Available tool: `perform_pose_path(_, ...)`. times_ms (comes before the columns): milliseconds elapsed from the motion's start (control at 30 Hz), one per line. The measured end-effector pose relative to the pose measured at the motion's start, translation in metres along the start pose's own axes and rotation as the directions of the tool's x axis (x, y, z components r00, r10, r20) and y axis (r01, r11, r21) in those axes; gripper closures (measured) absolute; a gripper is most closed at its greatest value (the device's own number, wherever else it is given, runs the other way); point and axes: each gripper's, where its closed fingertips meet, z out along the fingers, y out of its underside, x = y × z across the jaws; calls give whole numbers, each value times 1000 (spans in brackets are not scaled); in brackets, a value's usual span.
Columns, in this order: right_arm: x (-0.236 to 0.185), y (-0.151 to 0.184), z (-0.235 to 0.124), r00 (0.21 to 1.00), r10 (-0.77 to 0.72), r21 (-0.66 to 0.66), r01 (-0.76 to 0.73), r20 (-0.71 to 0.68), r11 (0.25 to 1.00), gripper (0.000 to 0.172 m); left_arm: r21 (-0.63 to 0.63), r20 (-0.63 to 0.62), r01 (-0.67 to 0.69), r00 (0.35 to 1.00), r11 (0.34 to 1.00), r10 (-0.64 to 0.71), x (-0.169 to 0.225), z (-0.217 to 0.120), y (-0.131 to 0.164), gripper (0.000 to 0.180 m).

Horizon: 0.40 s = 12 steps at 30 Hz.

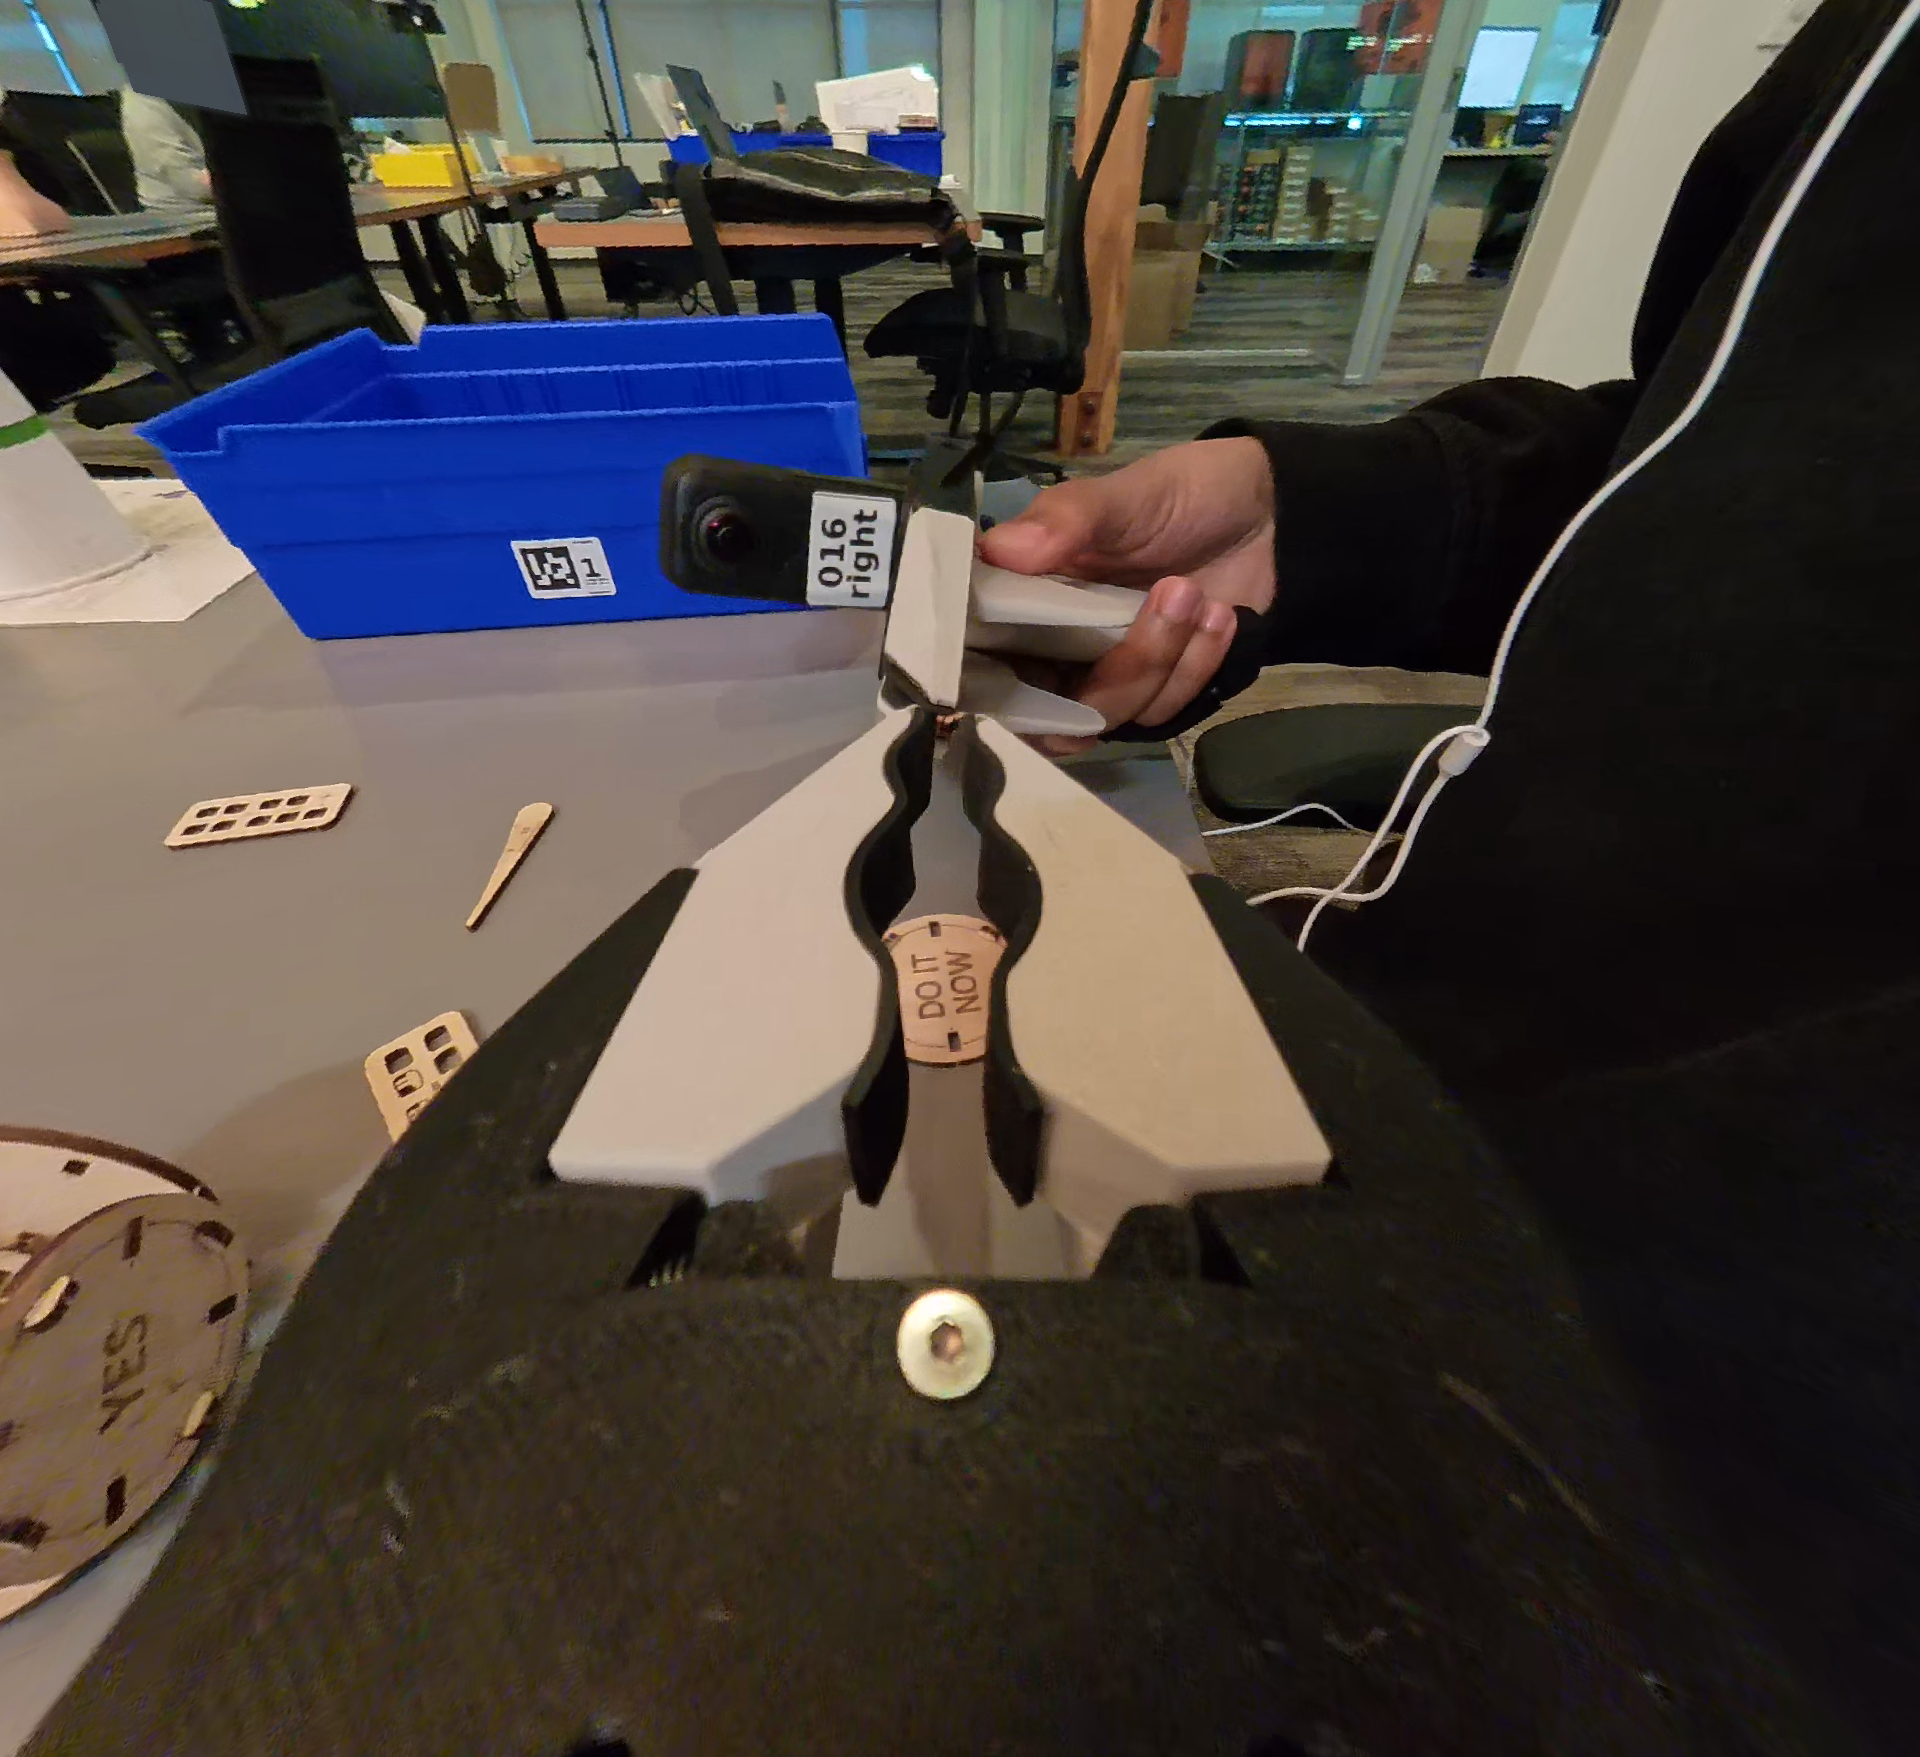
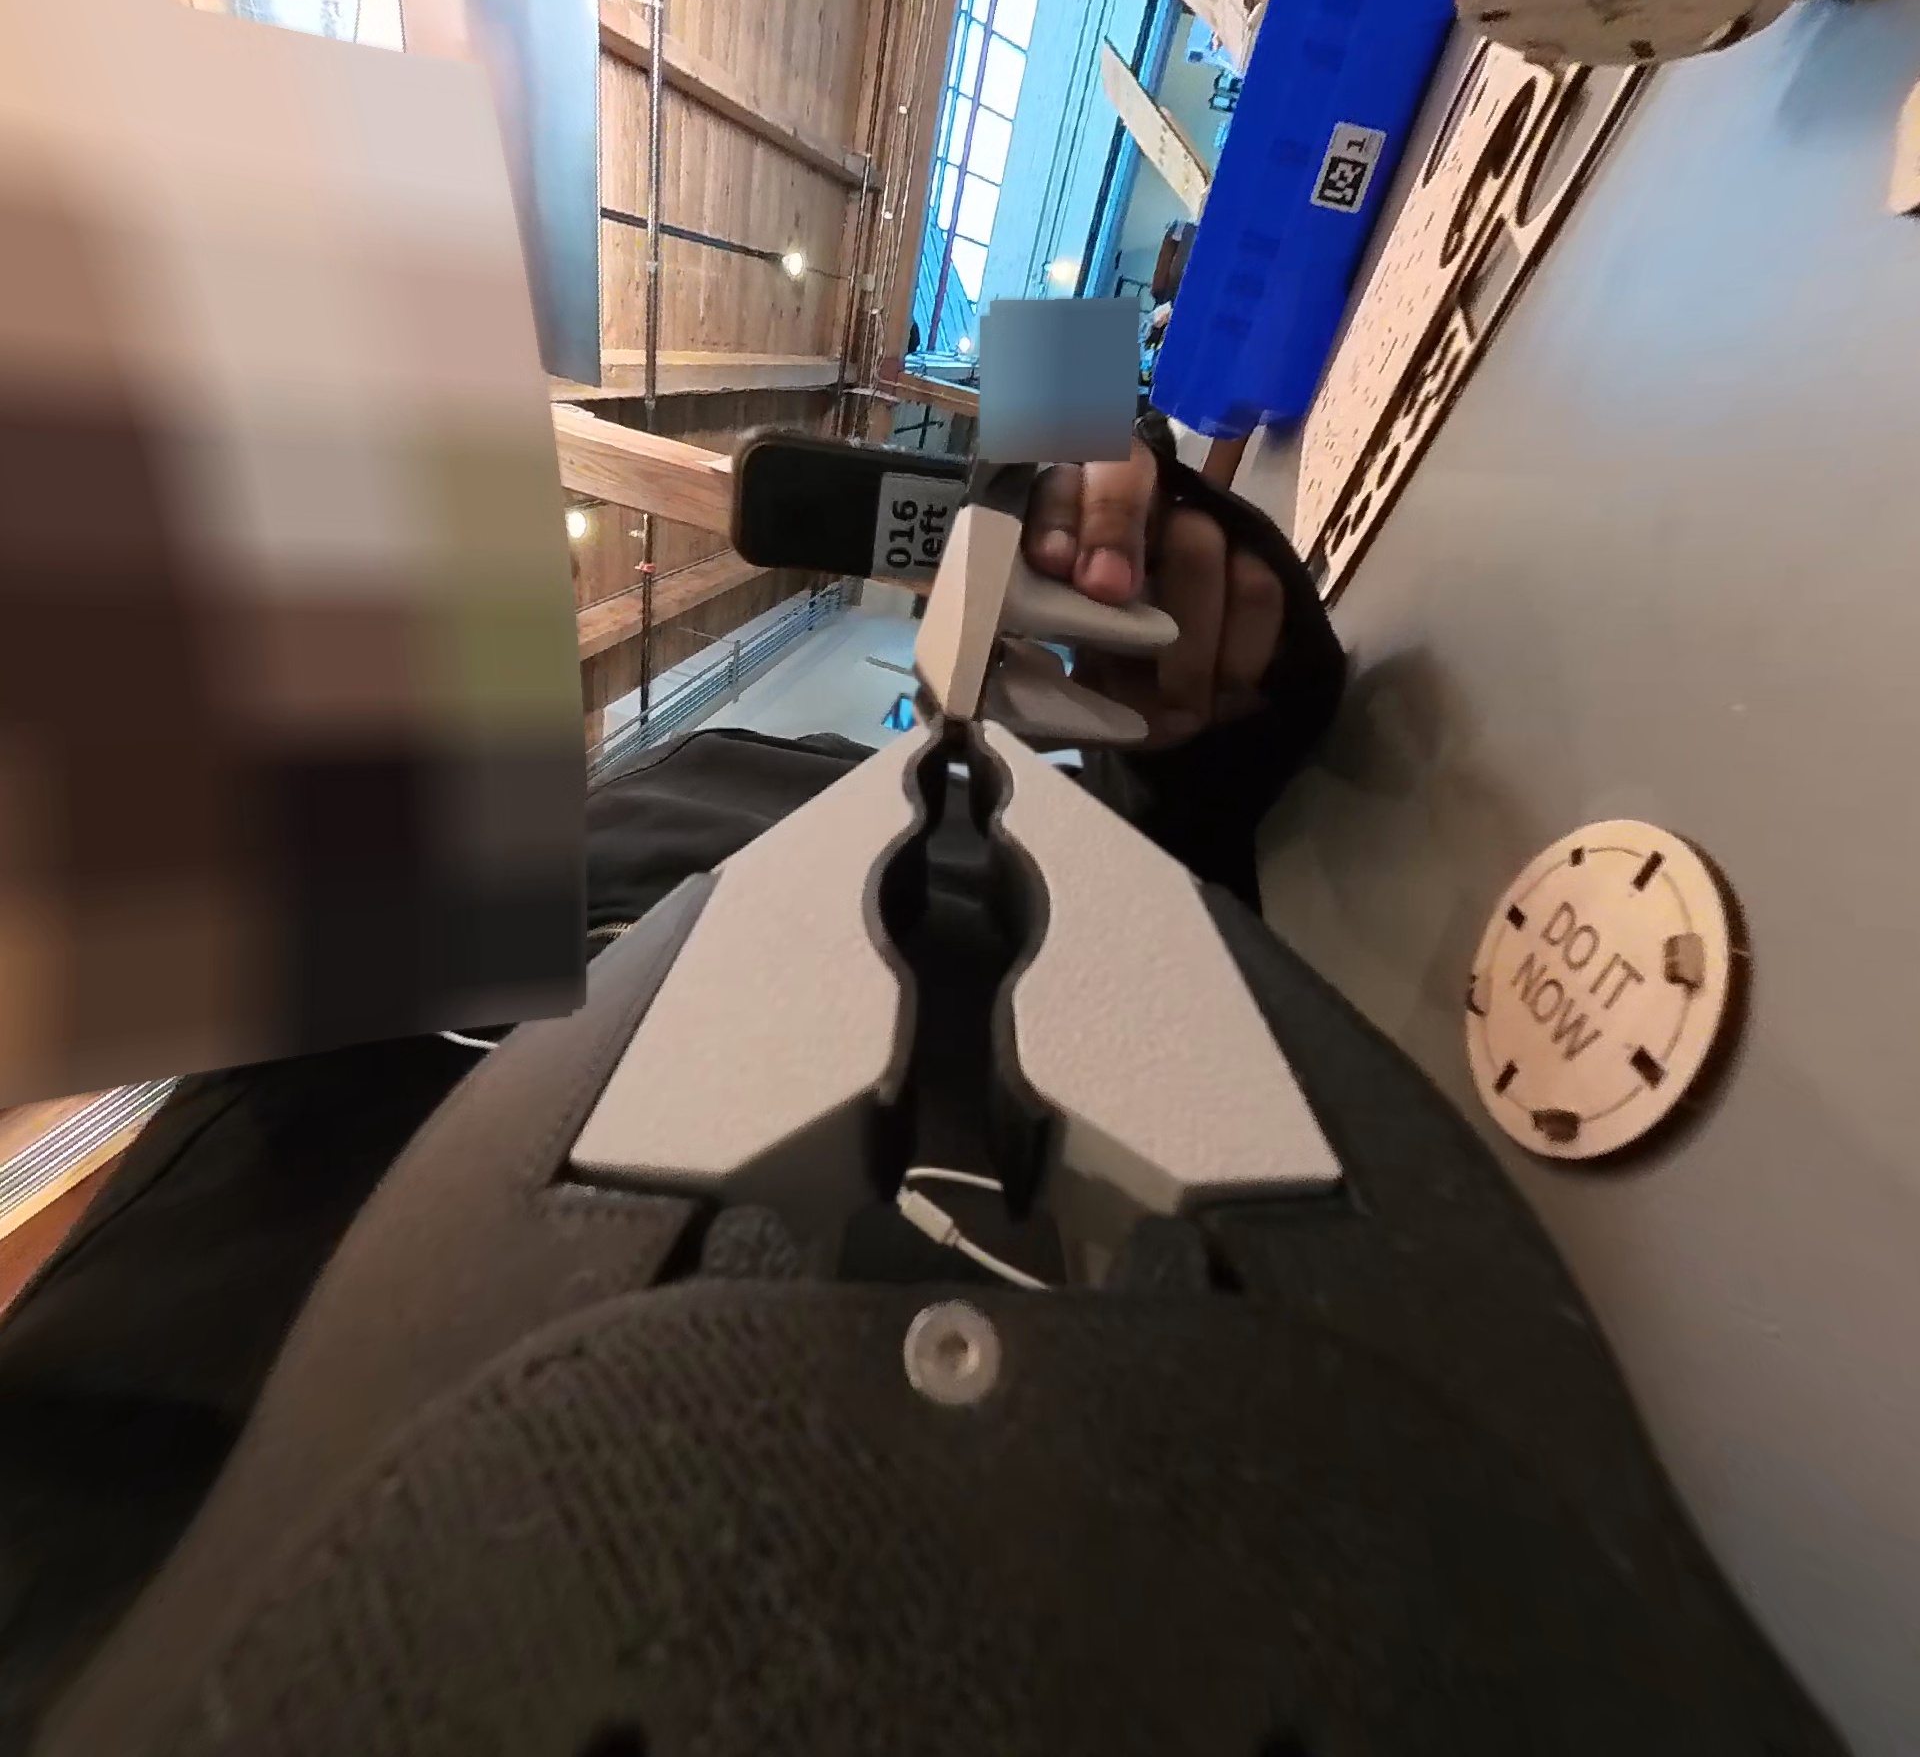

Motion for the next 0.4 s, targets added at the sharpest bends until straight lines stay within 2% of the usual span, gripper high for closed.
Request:
perform_pose_path(167,2,-4,1,999,-32,24,33,-37,999,170,2,30,5,1000,1000,-5,-5,-1,0,180)
perform_pose_path(300,-5,-11,0,997,-72,61,74,-31,995,160,12,52,7,999,1000,-8,-9,-3,-1,180)
perform_pose_path(400,-8,-17,-5,991,-123,97,127,-49,987,163,21,66,9,998,1000,-10,-11,-5,-2,180)
